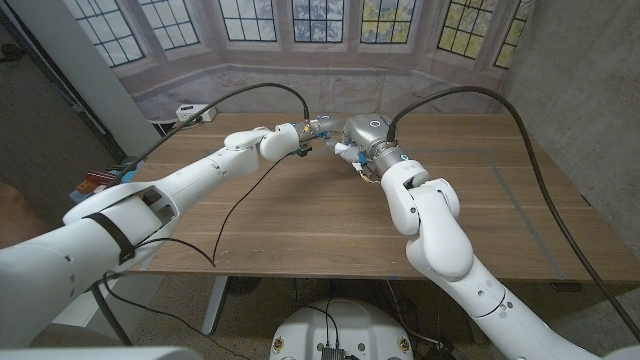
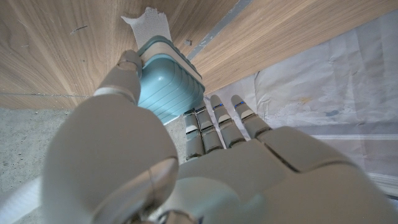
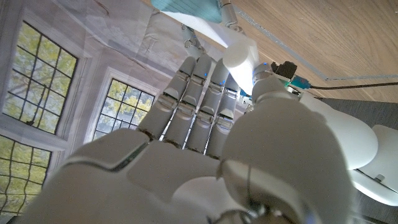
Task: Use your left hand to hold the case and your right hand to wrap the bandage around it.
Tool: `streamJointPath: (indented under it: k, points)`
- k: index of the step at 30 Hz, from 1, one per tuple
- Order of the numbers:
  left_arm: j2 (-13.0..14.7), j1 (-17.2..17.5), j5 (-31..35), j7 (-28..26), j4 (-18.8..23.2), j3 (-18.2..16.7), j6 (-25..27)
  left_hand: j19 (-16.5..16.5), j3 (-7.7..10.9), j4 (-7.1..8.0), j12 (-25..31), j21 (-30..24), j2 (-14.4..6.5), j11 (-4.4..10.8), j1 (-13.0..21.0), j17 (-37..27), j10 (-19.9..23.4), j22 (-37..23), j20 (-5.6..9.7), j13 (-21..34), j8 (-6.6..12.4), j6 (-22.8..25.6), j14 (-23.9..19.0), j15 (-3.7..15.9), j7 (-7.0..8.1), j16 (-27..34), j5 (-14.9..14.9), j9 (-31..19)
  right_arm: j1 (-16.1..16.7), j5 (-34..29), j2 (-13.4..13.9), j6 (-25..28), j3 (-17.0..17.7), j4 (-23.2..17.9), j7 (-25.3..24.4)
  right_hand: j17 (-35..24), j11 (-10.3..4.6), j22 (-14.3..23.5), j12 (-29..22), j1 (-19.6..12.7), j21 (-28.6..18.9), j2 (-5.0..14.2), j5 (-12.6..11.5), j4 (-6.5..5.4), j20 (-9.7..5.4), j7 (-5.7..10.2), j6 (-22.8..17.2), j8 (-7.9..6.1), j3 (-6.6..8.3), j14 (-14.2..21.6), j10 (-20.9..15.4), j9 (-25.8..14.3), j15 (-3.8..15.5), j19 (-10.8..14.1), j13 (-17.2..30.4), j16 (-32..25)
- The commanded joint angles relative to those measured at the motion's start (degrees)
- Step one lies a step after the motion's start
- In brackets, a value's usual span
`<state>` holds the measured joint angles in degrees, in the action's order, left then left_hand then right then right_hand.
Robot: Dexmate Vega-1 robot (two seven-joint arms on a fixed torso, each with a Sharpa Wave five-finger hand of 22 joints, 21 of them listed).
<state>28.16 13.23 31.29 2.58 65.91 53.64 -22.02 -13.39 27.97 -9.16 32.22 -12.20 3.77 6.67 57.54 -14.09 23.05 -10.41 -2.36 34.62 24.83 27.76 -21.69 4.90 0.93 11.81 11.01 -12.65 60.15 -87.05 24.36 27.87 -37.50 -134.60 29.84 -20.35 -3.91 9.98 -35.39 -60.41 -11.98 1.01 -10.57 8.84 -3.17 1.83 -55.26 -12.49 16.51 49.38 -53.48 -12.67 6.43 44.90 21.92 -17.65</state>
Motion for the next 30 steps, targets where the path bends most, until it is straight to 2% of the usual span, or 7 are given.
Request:
streamJointPath:
  k: [1, 21, 30]
  points:
    - [-0.3, -1.1, 0.5, -0.5, -0.3, 0.0, 0.1, 0.2, 0.46, 0.39, 0.4, 0.3, -3.6, 2.87, -1.8, -0.2, 3.3, -0.2, 0.14, 0.3, 21.75, 5.6, -0.1, -0.23, 2.50, 0.0, 0.3, -0.1, 0.8, -0.1, -0.4, 0.3, 0.0, -0.3, 1.1, -0.2, 0.07, 0.3, -0.1, -0.1, -0.2, 0.44, -0.1, 0.03, 0.40, -0.28, -0.1, 0.13, -0.17, 0.4, -0.3, -0.2, 4.82, 0.4, 0.2, 0.1]
    - [-0.6, -2.7, 1.0, -0.5, 0.3, -0.1, 1.0, 0.2, 0.45, 0.52, 0.3, 0.3, -3.5, 2.70, -2.2, -0.2, 3.3, -0.2, 0.15, 0.3, 21.76, 5.5, -0.1, -0.23, 2.53, 0.0, 0.3, -0.1, 0.8, 2.3, -0.5, 1.1, -0.1, 1.4, -1.0, -0.1, 0.06, 0.3, -0.1, -0.2, -0.2, 0.53, -0.1, 0.06, 0.40, -0.26, -0.2, 0.14, -0.31, 0.7, -0.5, -0.2, 4.95, 0.5, 0.2, 0.1]
    - [-0.8, -3.0, 1.2, -0.7, 0.5, -0.1, 1.3, 0.2, 0.53, 0.46, 0.3, 0.3, -3.5, 2.59, -2.2, -0.1, 3.3, -0.2, 0.16, 0.3, 21.74, 5.5, -0.1, -0.22, 2.60, 0.0, 0.3, -0.1, 0.6, 3.6, -0.9, 2.6, -0.6, 2.3, -0.1, -0.1, 0.07, 0.3, -0.1, -0.3, -0.3, 0.62, -0.1, 0.07, 0.37, -0.36, -0.3, 0.15, -0.35, 0.8, -0.6, -0.2, 4.84, 0.5, 0.1, 0.1]
